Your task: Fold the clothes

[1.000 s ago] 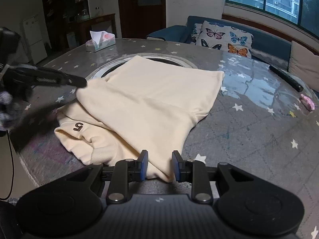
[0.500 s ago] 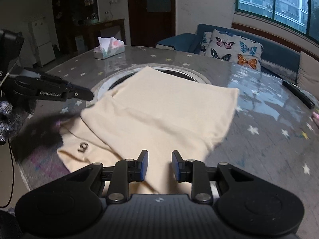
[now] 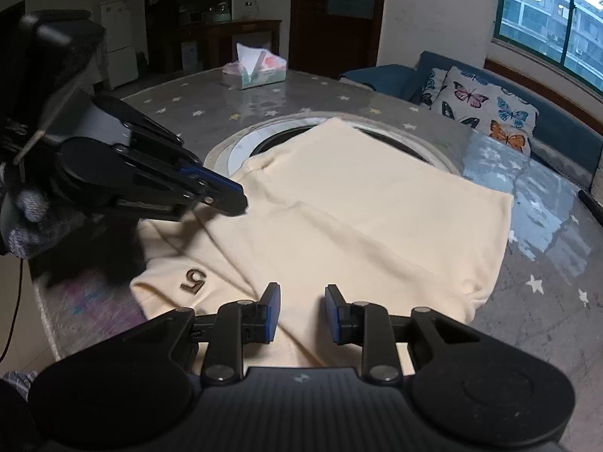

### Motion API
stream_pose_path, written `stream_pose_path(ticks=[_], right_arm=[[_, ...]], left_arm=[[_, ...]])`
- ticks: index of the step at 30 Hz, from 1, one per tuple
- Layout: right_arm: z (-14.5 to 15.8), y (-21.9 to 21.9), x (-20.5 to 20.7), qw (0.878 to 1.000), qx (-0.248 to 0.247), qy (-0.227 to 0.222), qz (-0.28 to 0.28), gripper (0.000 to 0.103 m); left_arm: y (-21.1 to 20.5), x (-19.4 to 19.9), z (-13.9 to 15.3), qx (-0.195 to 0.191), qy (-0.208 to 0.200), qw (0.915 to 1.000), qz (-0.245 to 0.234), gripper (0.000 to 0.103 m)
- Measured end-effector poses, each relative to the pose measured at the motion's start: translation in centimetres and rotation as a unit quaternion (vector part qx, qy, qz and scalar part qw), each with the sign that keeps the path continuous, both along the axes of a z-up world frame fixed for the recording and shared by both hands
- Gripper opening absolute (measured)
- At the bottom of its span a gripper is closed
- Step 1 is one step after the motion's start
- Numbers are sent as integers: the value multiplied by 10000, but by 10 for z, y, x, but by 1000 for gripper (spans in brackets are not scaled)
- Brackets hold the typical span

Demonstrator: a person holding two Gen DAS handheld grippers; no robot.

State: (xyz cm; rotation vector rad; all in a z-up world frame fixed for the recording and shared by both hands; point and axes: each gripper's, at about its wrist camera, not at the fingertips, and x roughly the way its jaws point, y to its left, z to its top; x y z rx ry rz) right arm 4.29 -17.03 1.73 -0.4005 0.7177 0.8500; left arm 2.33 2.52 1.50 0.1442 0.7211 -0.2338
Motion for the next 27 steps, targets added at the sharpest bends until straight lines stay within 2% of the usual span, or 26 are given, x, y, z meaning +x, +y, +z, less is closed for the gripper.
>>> stream_pose_path(ticks=[4,6,9,12,18,22,23,24,25,27], right_arm=[[0,3,-5,9998,-122,-146,77,25],[3,2,-6,9998,-78,-175,66,25],[5,1,-6,9999,9,-165,38,25],[-1,5,-8,9998,-118,-76,141,27],[13,-10,-13,9997,-117,-64,225,27],[20,-29,-21,9988,-376,-209,233,39],[21,-34,-24,9984,-446,-241,234,42],[21,-38,-26,9980,-514,-269,241,43],[20,-41,-28,9975,-577,-288,275,44],[19,-48,-33,9963,-704,-332,355,53]], left_arm=[[-1,-23,3,175,-33,9995,-271,14],[0,-39,6,320,-88,9984,-449,26],[-1,-60,9,569,-174,9958,-693,34],[-6,-76,6,812,-201,9917,-975,42],[-28,-82,-10,1300,-454,9798,-1449,42],[-39,-79,-18,1390,-654,9738,-1678,42],[-40,-77,-18,1370,-678,9737,-1690,37],[-39,-75,-17,1309,-696,9746,-1680,26],[-37,-71,-15,1205,-696,9763,-1655,21],[-33,-63,-8,1008,-694,9798,-1578,11]])
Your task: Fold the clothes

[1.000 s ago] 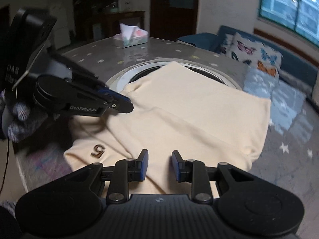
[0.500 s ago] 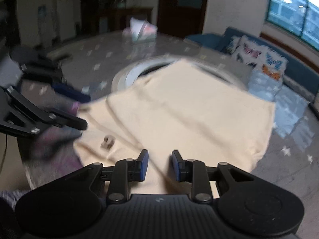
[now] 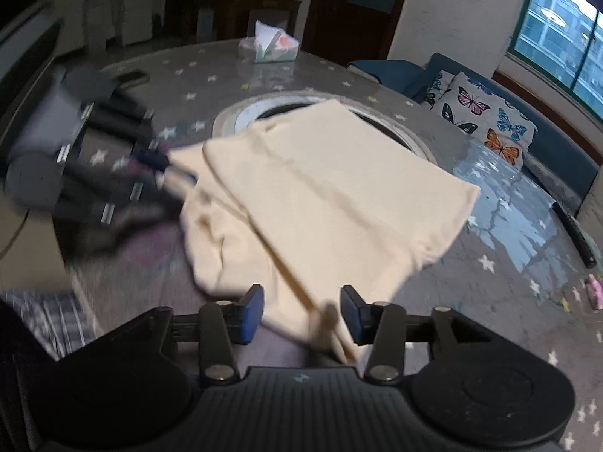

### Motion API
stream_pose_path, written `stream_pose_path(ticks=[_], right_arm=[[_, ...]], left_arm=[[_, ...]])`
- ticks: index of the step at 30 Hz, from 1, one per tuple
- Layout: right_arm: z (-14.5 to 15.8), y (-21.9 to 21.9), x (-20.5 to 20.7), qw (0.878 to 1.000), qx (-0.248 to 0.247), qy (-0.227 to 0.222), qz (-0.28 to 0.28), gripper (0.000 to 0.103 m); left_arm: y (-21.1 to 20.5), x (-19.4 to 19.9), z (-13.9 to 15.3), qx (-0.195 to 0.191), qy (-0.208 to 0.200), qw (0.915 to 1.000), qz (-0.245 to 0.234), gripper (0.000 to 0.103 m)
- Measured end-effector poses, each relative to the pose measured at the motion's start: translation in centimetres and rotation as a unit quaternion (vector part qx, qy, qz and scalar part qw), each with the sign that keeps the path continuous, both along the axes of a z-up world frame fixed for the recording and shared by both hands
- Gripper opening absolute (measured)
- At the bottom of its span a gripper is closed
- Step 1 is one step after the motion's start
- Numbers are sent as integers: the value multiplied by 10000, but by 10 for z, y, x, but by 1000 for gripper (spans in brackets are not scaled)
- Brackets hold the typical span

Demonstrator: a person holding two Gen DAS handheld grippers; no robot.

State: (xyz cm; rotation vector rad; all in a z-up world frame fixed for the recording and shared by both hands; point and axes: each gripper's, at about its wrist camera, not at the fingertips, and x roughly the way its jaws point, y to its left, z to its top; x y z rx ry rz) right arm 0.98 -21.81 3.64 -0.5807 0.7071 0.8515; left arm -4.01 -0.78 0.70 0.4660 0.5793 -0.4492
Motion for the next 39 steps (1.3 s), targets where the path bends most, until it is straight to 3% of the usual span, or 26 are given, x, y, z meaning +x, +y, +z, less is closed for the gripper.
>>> stream_pose_path(ticks=[5,9,12,14,17,23,31,34,36,39], right_arm=[[-7,0,-12,9983,-236,-350,413,64],[-17,14,-7,9970,-85,-594,486,61],[-25,25,6,9978,21,-564,362,46],[-25,27,15,9989,137,-330,294,21],[-18,23,29,9992,363,19,144,11],[1,13,48,9954,849,409,-189,8],[11,15,58,9928,1058,421,-382,7],[12,14,57,9921,1096,397,-469,7],[12,13,54,9916,1133,361,-514,6],[15,9,46,9905,1215,248,-587,5]], left_arm=[[13,26,18,-521,164,9983,215,9],[18,50,23,-725,342,9962,330,9],[19,57,24,-777,405,9954,377,9],[19,55,23,-778,422,9954,372,9],[21,44,20,-764,391,9956,381,14],[25,13,8,-593,222,9962,598,37],[24,-10,-12,54,-146,9970,756,39],[25,-10,-16,275,-269,9968,696,30],[26,-10,-15,320,-346,9967,663,9],[31,-15,-1,192,-476,9967,631,5]])
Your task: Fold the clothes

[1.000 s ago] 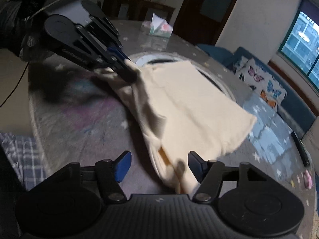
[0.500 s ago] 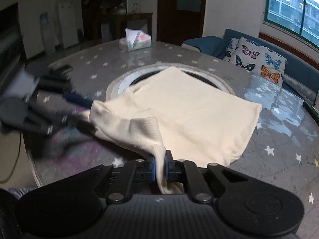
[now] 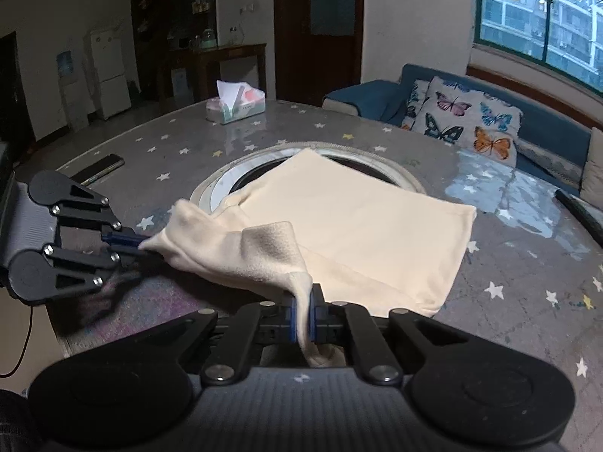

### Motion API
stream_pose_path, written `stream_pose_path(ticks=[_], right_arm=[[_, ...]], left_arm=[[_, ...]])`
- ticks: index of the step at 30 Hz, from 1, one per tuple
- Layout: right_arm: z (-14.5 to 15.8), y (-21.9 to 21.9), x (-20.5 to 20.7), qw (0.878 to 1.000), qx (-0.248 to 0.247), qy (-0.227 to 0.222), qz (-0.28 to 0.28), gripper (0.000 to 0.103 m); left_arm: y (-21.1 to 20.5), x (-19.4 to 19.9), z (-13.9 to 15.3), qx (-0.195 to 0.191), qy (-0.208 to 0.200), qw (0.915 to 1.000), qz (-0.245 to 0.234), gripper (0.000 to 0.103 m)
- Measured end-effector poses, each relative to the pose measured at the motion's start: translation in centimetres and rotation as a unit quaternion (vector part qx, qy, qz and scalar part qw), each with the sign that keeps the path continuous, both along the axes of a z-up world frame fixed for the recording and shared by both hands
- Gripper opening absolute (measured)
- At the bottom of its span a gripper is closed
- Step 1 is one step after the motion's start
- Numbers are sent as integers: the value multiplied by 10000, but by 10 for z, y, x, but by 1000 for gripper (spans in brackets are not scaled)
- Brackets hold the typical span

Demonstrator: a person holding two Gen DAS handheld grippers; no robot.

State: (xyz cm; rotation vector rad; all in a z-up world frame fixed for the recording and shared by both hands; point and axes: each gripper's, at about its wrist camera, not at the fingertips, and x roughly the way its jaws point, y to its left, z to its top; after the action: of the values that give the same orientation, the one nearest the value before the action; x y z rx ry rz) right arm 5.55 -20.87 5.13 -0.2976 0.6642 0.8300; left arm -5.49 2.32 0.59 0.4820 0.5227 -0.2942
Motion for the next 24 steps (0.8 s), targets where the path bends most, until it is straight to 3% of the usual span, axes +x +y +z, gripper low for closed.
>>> stream_pose_path(ticks=[7,14,18,24], right_arm=[[22,-18,-42,9996,189,-178,127,5],[43,-40,-99,9991,274,113,301,5],[52,-40,-95,9995,171,20,252,5],[62,-32,-43,9999,149,7,-3,5]], left_arm=[[8,-34,42,-339,3,9993,-141,5],[11,-75,80,-796,258,9964,-140,5],[12,-55,87,-883,254,9957,-101,5],[10,12,92,-834,193,9963,-37,5]])
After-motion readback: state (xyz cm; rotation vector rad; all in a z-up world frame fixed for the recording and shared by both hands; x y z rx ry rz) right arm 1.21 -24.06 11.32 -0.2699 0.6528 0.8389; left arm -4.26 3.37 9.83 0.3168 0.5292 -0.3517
